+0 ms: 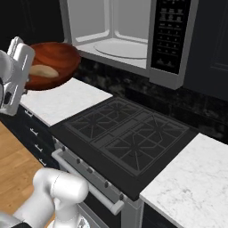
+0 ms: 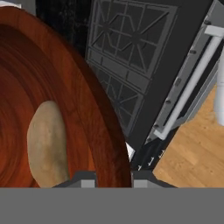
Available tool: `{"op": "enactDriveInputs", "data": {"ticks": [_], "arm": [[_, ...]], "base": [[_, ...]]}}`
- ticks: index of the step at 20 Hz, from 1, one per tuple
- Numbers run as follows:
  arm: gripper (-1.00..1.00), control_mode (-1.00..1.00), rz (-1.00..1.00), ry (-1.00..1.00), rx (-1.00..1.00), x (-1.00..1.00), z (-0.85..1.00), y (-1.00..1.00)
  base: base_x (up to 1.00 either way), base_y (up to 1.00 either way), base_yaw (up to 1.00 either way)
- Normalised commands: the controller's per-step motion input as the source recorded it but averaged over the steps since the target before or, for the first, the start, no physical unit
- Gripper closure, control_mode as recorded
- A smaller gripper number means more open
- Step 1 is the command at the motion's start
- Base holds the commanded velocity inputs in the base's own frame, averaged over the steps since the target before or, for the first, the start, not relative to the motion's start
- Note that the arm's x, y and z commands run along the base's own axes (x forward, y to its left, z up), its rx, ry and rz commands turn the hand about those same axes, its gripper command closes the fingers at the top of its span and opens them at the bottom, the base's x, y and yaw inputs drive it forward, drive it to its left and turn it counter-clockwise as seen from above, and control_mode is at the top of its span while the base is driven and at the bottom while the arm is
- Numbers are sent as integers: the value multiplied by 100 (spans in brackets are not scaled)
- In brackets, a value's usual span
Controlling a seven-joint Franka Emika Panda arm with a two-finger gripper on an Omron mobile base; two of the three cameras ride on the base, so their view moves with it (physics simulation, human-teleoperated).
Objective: Pick the sweet potato from the sink and place it in the bowl. Then pick the bowl and place it in the microwave. Then close the microwave door and press the start button.
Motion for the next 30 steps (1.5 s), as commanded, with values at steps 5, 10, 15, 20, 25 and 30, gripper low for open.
{"op": "enactDriveInputs", "data": {"ticks": [5, 10, 15, 20, 25, 30], "arm": [[100, -100, -7, -1, 0, 43, 15, -7], [100, -100, -6, -1, 0, 34, 23, -17], [100, -100, -3, -9, 0, 28, 10, -17], [100, -100, 0, -8, 0, 40, 0, -14], [100, -100, 0, -3, 0, 55, 0, -17], [100, -100, -1, -2, 0, 63, 0, -19]], "base": [[0, 0, 0], [0, 0, 0], [0, 0, 0], [0, 0, 0], [0, 0, 0], [0, 0, 0]]}}
